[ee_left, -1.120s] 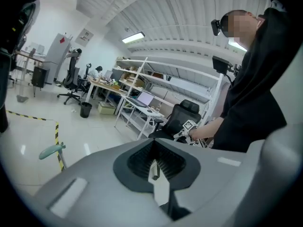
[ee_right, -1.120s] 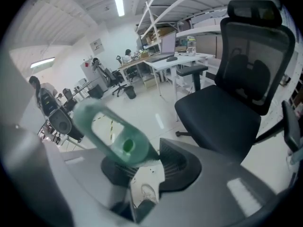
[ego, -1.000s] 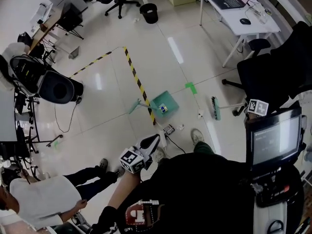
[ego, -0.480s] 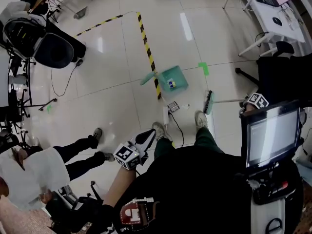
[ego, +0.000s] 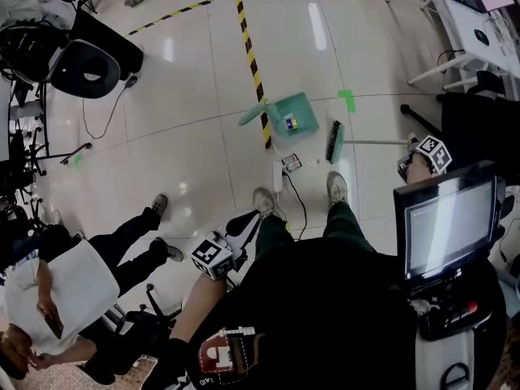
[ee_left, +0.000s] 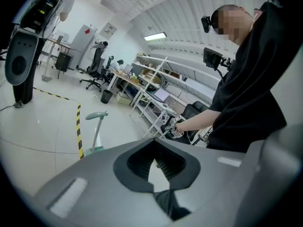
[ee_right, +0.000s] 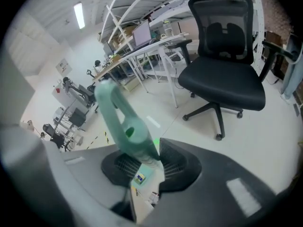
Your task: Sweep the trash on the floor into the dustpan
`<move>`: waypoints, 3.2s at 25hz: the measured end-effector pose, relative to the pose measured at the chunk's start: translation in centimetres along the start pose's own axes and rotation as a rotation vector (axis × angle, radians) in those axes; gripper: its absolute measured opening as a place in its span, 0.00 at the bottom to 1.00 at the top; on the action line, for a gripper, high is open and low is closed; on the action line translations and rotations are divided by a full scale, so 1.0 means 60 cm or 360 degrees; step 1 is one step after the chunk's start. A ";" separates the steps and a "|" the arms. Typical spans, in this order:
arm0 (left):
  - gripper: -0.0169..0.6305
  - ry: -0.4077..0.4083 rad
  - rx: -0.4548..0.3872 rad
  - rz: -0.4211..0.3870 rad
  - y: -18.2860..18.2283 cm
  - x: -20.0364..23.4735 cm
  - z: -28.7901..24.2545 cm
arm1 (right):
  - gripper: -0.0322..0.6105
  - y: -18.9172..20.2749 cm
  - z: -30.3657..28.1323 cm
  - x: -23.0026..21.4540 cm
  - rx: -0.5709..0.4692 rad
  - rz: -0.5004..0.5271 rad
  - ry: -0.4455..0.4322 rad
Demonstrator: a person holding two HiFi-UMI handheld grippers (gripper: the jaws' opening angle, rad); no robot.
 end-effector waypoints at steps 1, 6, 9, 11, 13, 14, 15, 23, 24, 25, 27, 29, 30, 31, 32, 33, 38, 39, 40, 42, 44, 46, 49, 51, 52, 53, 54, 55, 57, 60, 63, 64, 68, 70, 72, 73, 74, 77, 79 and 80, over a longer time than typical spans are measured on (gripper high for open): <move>0.02 0.0000 -0.0003 -0.0011 0.008 -0.004 -0.002 | 0.19 0.003 -0.006 0.008 -0.0007 0.0021 -0.0045; 0.02 -0.0021 -0.0016 -0.0026 0.034 -0.006 -0.003 | 0.18 0.009 -0.023 0.064 -0.0005 0.0250 -0.0122; 0.02 -0.0026 -0.0018 -0.0006 0.025 0.001 0.002 | 0.18 -0.014 -0.009 0.087 -0.0010 0.0317 -0.0097; 0.02 -0.0023 -0.0027 0.0008 0.021 0.006 0.002 | 0.18 -0.034 0.005 0.090 -0.0021 0.0349 -0.0065; 0.02 -0.0025 -0.0041 0.0016 0.022 0.009 0.001 | 0.18 -0.051 0.015 0.090 -0.0034 0.0391 -0.0018; 0.02 -0.0025 -0.0045 0.0021 0.023 0.011 0.001 | 0.18 -0.059 0.017 0.092 -0.0039 0.0411 0.0008; 0.02 -0.0024 -0.0045 0.0027 0.022 0.013 0.001 | 0.18 -0.066 0.017 0.095 -0.0041 0.0433 0.0037; 0.02 -0.0045 -0.0036 0.0127 0.033 0.039 0.018 | 0.18 -0.070 -0.063 0.170 -0.0022 0.0614 0.0184; 0.02 -0.0058 -0.0034 0.0136 0.036 0.044 0.021 | 0.18 -0.066 -0.078 0.185 -0.0020 0.0608 0.0177; 0.02 -0.0071 -0.0032 0.0143 0.039 0.050 0.025 | 0.19 -0.061 -0.091 0.203 -0.0021 0.0600 0.0159; 0.02 -0.0085 -0.0031 0.0166 0.042 0.058 0.033 | 0.19 -0.050 -0.114 0.243 -0.0026 0.0599 0.0100; 0.02 -0.0083 -0.0035 0.0208 0.041 0.060 0.039 | 0.19 -0.035 -0.129 0.285 -0.0028 0.0611 0.0025; 0.02 -0.0085 -0.0038 0.0221 0.043 0.062 0.042 | 0.19 -0.027 -0.133 0.305 -0.0028 0.0626 -0.0015; 0.02 -0.0090 -0.0039 0.0219 0.046 0.065 0.045 | 0.19 -0.020 -0.136 0.325 -0.0029 0.0652 -0.0054; 0.02 -0.0095 -0.0041 0.0211 0.049 0.068 0.047 | 0.20 -0.015 -0.136 0.343 -0.0029 0.0693 -0.0086; 0.02 -0.0095 -0.0049 0.0209 0.045 0.069 0.048 | 0.19 -0.013 -0.133 0.357 -0.0025 0.0743 -0.0102; 0.02 -0.0105 -0.0090 0.0204 0.016 0.065 0.056 | 0.16 -0.025 -0.091 0.348 0.0026 0.0822 -0.0092; 0.02 -0.0107 -0.0101 0.0200 0.006 0.062 0.055 | 0.16 -0.029 -0.081 0.334 0.0037 0.0829 -0.0080; 0.02 -0.0106 -0.0113 0.0194 -0.005 0.060 0.053 | 0.16 -0.033 -0.071 0.320 0.0048 0.0829 -0.0075; 0.02 -0.0103 -0.0111 0.0146 -0.022 0.056 0.048 | 0.16 -0.040 -0.047 0.291 0.0064 0.0808 -0.0090; 0.02 -0.0091 -0.0096 0.0090 -0.040 0.045 0.038 | 0.16 -0.046 -0.018 0.263 0.0073 0.0799 -0.0125; 0.02 -0.0083 -0.0096 0.0021 -0.066 0.032 0.024 | 0.17 -0.055 0.017 0.244 0.0071 0.0865 -0.0154; 0.02 -0.0055 -0.0098 -0.0087 -0.128 0.007 -0.014 | 0.17 -0.079 0.068 0.229 0.0079 0.1064 -0.0191; 0.02 -0.0032 -0.0091 -0.0133 -0.190 -0.009 -0.060 | 0.17 -0.110 0.081 0.222 0.0125 0.1157 -0.0238; 0.02 -0.0023 -0.0083 -0.0155 -0.223 -0.014 -0.093 | 0.17 -0.129 0.077 0.218 0.0156 0.1189 -0.0276; 0.02 -0.0017 -0.0073 -0.0181 -0.253 -0.017 -0.131 | 0.17 -0.148 0.068 0.211 0.0188 0.1211 -0.0324; 0.02 -0.0011 -0.0062 -0.0212 -0.280 -0.021 -0.172 | 0.17 -0.166 0.056 0.199 0.0217 0.1226 -0.0377; 0.02 -0.0006 -0.0051 -0.0245 -0.304 -0.026 -0.214 | 0.17 -0.183 0.043 0.183 0.0240 0.1235 -0.0430; 0.02 0.0010 -0.0032 -0.0307 -0.352 -0.045 -0.293 | 0.17 -0.220 0.026 0.151 0.0267 0.1225 -0.0533; 0.02 0.0053 -0.0060 -0.0350 -0.406 -0.076 -0.357 | 0.17 -0.249 0.028 0.114 0.0284 0.1163 -0.0658; 0.02 0.0114 -0.0098 -0.0368 -0.425 -0.103 -0.381 | 0.16 -0.240 0.050 0.087 0.0313 0.1122 -0.0747; 0.02 0.0122 -0.0085 -0.0391 -0.426 -0.105 -0.389 | 0.16 -0.237 0.059 0.081 0.0310 0.1104 -0.0771; 0.02 0.0209 -0.0053 -0.0507 -0.437 -0.093 -0.393 | 0.16 -0.220 0.105 0.074 0.0218 0.1035 -0.0781; 0.02 0.0263 -0.0058 -0.0564 -0.437 -0.072 -0.357 | 0.16 -0.189 0.131 0.082 0.0161 0.1021 -0.0761; 0.02 0.0313 -0.0055 -0.0603 -0.431 -0.055 -0.323 | 0.16 -0.161 0.154 0.082 0.0118 0.1012 -0.0743; 0.02 0.0336 -0.0051 -0.0616 -0.430 -0.054 -0.319 | 0.16 -0.151 0.165 0.079 0.0102 0.1009 -0.0737; 0.02 0.0356 -0.0046 -0.0624 -0.430 -0.057 -0.319 | 0.16 -0.142 0.176 0.074 0.0089 0.1007 -0.0731; 0.02 0.0419 -0.0028 -0.0610 -0.409 -0.044 -0.291 | 0.15 -0.119 0.206 0.054 0.0057 0.1003 -0.0716; 0.02 0.0468 0.0010 -0.0600 -0.375 -0.006 -0.237 | 0.15 -0.105 0.226 0.041 0.0037 0.0999 -0.0706; 0.02 0.0488 0.0034 -0.0608 -0.360 0.015 -0.213 | 0.15 -0.098 0.236 0.034 0.0026 0.0996 -0.0700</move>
Point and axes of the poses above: the fingertips, and each gripper's own axes: z backward along the fingers, x to its left, y out of its underside, the point moved 7 cm from there along z, backward along the fingers, and after that the axes turned 15 degrees about x, right-handed, at the moved point
